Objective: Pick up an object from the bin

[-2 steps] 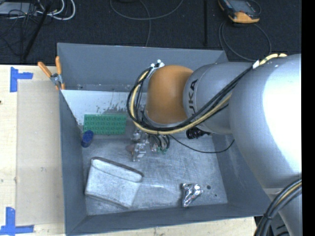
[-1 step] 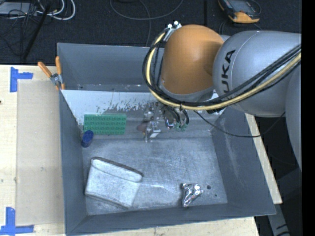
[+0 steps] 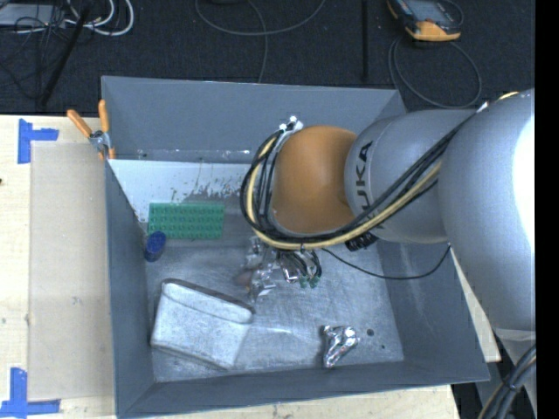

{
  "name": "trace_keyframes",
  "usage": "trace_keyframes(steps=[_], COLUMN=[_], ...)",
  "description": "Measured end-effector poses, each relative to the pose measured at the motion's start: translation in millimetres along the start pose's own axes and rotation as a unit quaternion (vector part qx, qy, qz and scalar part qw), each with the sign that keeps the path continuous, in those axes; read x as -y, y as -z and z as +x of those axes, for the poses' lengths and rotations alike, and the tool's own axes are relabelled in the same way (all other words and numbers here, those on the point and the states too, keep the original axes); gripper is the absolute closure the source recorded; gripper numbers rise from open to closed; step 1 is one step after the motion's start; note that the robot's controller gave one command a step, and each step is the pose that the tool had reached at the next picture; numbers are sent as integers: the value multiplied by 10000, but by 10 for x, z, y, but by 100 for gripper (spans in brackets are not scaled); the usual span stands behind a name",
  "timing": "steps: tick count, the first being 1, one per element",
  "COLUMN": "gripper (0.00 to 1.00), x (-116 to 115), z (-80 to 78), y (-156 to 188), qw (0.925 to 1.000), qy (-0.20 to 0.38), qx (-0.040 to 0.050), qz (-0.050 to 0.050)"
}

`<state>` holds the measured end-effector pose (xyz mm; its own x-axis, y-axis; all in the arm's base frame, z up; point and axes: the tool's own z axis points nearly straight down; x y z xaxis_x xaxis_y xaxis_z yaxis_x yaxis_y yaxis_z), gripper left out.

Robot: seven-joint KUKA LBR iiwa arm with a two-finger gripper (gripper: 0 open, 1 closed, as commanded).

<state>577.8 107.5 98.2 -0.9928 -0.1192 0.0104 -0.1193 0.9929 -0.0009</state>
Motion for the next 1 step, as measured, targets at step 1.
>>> trace_keyframes(steps=[1], gripper=[100], x=[-62], z=[108], y=[1128], qw=[9999], qy=[49], qx=[90], qz=[-7])
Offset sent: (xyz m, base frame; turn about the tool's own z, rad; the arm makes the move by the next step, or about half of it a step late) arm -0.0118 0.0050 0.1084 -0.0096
